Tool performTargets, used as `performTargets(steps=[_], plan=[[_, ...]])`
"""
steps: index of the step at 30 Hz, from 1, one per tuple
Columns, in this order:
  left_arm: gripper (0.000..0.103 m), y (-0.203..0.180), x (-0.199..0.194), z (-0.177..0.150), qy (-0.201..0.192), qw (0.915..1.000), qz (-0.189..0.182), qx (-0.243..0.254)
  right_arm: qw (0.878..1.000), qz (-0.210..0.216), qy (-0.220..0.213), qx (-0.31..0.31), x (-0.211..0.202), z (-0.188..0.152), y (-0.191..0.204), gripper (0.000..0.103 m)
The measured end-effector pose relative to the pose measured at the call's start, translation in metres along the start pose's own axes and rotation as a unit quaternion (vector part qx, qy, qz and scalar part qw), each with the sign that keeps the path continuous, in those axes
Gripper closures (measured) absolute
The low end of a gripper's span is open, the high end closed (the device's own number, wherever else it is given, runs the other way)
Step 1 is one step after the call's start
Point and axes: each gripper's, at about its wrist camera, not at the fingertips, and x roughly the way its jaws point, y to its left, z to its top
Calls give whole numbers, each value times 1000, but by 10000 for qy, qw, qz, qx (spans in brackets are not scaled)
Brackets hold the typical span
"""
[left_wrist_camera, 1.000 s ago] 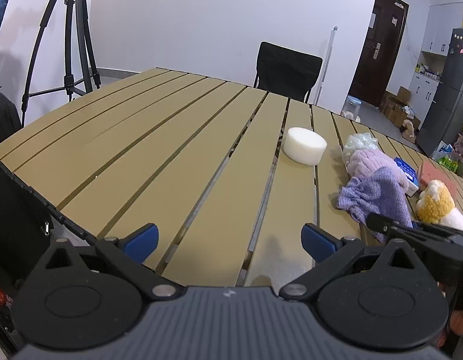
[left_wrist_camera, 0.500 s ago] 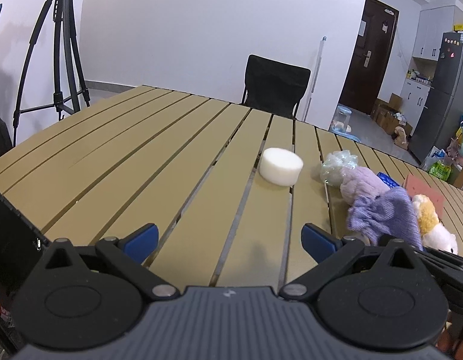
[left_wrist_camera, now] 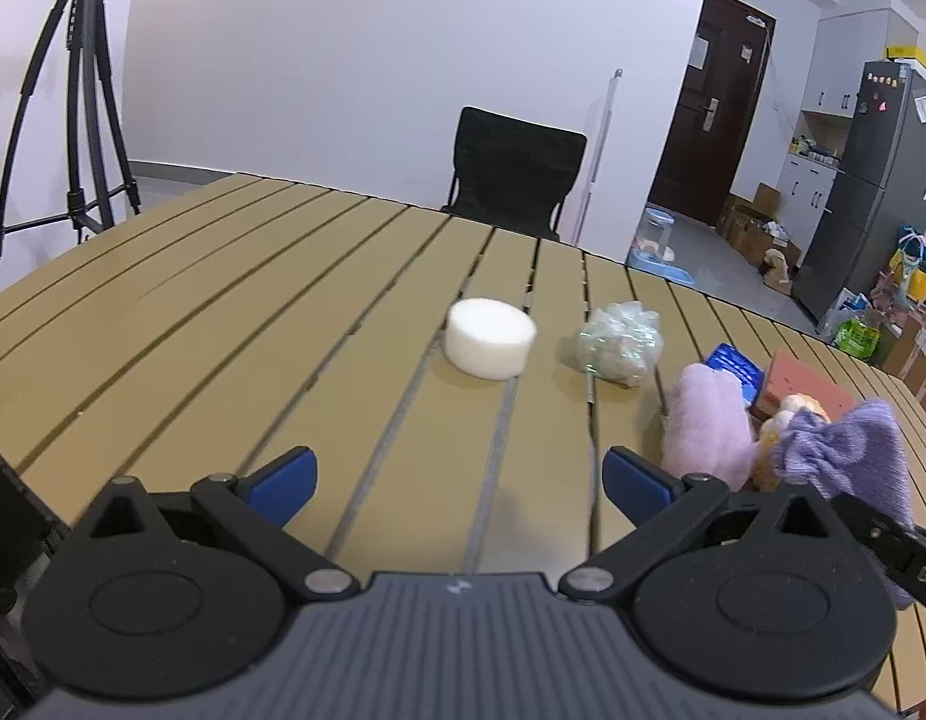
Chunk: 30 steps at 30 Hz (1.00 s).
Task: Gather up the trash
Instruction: 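Grasp the lilac fluffy rolled towel with the left tool while the right tool holds the pouch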
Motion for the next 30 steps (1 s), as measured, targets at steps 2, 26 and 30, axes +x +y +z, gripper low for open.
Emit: performTargets(steps=[2, 26, 30], plan=[[0, -7, 2, 0, 15, 10000, -50, 24, 9999, -68, -60, 61, -7, 1, -10, 93], [0, -89, 41, -7, -87, 9969, -556, 548, 9871, -986, -542, 1143, -49, -3, -135, 93], [0, -102, 54, -6, -58, 9959, -665, 604, 9844, -1099, -569, 1250, -50, -5, -147, 93]])
